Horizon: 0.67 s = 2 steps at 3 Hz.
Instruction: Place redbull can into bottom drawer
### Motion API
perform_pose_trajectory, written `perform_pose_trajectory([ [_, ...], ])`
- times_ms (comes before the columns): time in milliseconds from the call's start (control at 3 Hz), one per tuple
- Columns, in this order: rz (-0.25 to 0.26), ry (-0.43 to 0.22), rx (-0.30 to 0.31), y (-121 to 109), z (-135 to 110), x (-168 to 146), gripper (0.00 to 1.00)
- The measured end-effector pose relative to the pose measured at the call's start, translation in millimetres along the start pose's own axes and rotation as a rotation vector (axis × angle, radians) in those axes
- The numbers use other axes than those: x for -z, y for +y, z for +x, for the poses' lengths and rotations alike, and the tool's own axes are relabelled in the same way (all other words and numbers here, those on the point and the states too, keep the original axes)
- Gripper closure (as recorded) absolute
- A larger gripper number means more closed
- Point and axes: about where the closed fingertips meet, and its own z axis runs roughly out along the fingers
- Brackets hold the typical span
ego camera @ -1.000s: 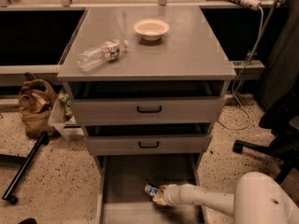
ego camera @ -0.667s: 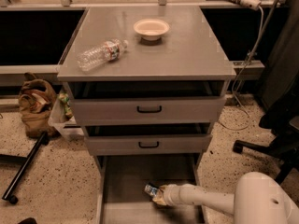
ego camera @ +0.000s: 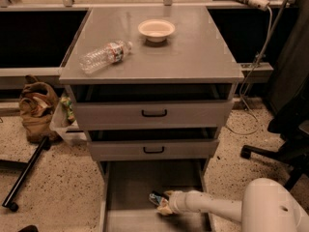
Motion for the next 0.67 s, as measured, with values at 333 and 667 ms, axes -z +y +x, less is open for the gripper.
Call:
perform_pose_trajectory([
  [333, -0.001, 0.000, 0.000, 0.5, -0.1, -0.3, 0.00],
  [667, -0.001, 0.000, 0.000, 0.5, -0.1, -0.3, 0.00],
])
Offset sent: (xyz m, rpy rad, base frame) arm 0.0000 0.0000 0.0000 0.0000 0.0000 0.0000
